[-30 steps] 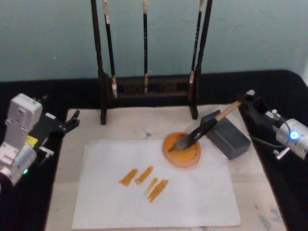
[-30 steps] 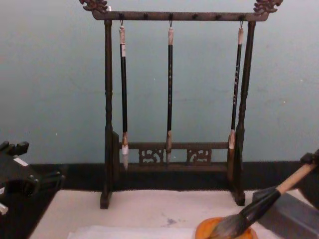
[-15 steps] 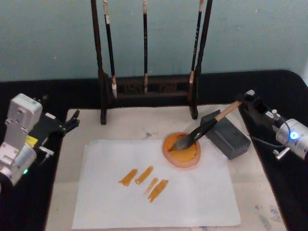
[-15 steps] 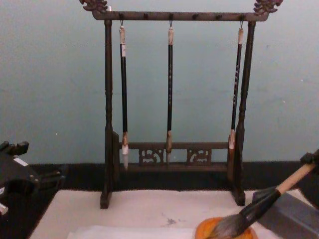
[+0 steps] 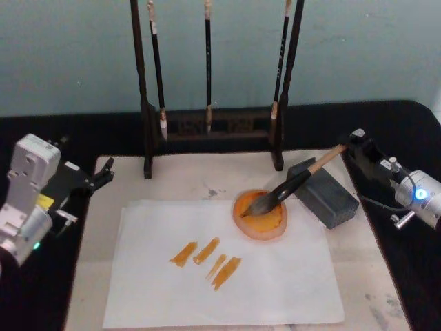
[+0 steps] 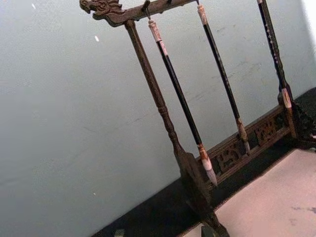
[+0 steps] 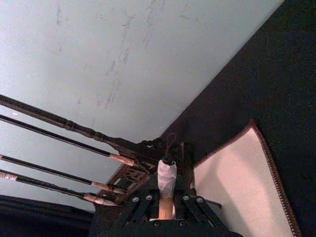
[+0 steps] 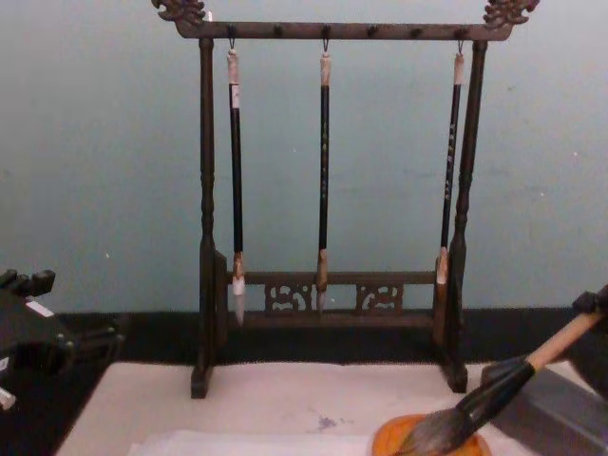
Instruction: Pick up the brush from the inkstone, write on the paper, then place the brush back to its original position.
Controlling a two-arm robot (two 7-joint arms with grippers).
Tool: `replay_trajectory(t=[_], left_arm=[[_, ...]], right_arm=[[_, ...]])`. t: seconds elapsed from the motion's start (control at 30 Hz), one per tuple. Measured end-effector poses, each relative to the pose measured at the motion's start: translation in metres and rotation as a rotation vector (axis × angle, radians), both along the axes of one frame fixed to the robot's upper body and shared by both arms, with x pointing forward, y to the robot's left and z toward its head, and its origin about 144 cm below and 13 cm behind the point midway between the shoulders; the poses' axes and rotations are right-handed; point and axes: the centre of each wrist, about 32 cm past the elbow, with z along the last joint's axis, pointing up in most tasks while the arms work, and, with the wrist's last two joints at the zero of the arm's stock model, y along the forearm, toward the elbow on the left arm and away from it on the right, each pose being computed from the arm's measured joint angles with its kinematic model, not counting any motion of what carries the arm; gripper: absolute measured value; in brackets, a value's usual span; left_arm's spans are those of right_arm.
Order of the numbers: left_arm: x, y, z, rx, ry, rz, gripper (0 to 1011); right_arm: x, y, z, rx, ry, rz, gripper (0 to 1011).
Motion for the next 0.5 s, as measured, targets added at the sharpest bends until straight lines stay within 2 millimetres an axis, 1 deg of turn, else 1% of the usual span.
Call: replay_trajectory(t=[0.27, 0.43, 0.47, 0.5], left_arm=[[0.0000, 0.0000, 0.0000, 0.000, 0.000, 0.000, 1010], [0.0000, 0.0000, 0.0000, 0.000, 0.000, 0.000, 1010], [0.0000, 0.0000, 0.0000, 0.000, 0.000, 0.000, 1010], [0.0000, 0.0000, 0.0000, 0.000, 0.000, 0.000, 1010]], right_arm=[[0.0000, 0.0000, 0.0000, 0.000, 0.000, 0.000, 181], [0.0000, 0.0000, 0.0000, -0.001, 0.000, 0.000, 303], [0.0000, 0.0000, 0.0000, -0.001, 0.000, 0.000, 359], [0.0000, 0.0000, 0.0000, -0.001, 0.000, 0.000, 379]])
